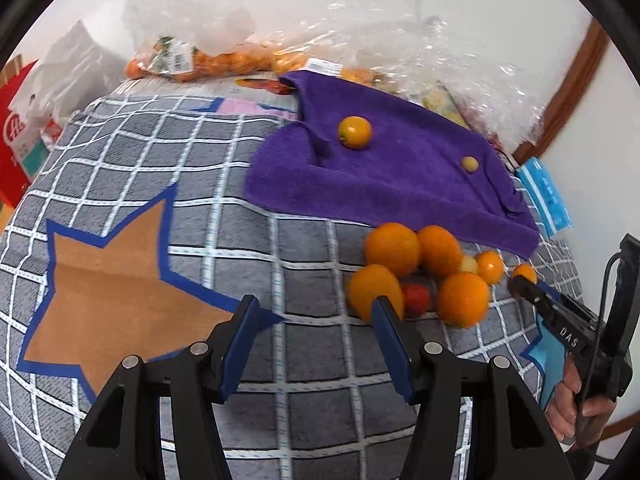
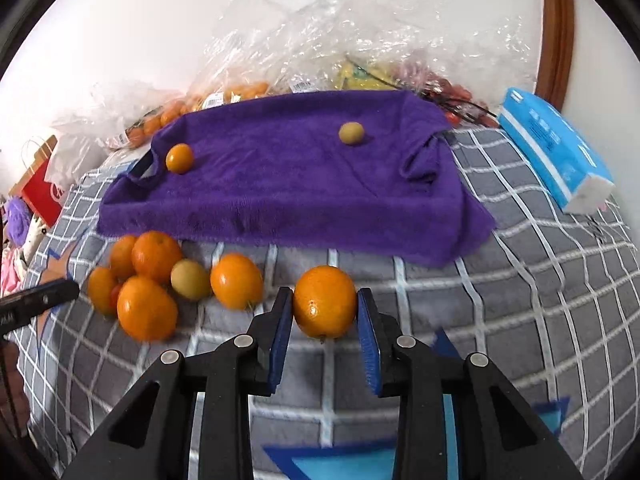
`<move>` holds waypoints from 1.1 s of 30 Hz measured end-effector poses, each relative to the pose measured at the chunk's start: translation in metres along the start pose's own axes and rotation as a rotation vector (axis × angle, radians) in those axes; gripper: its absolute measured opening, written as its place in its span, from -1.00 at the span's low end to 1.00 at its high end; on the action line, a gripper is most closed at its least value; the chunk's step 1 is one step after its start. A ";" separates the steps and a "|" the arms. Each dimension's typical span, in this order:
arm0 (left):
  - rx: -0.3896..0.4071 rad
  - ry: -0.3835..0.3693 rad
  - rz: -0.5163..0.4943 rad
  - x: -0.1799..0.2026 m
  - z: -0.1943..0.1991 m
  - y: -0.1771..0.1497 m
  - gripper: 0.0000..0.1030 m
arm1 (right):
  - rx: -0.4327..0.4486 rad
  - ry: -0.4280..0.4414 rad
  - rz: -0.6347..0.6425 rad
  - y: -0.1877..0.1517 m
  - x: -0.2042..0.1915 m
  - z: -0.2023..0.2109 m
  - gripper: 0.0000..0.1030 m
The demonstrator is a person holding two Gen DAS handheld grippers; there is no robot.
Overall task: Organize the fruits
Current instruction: 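Grasp a round orange with the right gripper, then grasp the large oval orange with the left gripper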
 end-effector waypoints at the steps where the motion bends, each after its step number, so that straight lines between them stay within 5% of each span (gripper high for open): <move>1: -0.001 -0.005 -0.006 0.003 -0.001 -0.001 0.08 | -0.001 0.003 -0.002 -0.005 0.002 0.000 -0.38; 11: -0.018 -0.027 0.002 0.022 -0.018 0.004 0.04 | 0.050 0.008 -0.005 -0.019 0.004 0.009 -0.38; 16: -0.034 -0.067 0.033 0.024 -0.026 0.005 -0.38 | 0.046 0.034 -0.031 -0.019 0.008 0.011 -0.38; 27: -0.048 0.022 -0.032 0.022 -0.022 0.000 -0.25 | 0.040 0.060 -0.056 -0.018 0.013 0.008 -0.38; 33: -0.009 0.048 -0.061 0.029 -0.027 -0.005 -0.38 | 0.038 0.075 -0.069 -0.019 0.015 0.007 -0.38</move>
Point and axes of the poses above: each gripper's, at about its wrist camera, not at the fingertips, and z roughly against the way its jaws point, x to its right, y to its top, the point moved 3 cm from there along -z, roughly the way its jaws point, and after that the axes turned 8 degrees about -y, right-handed, at the moved point
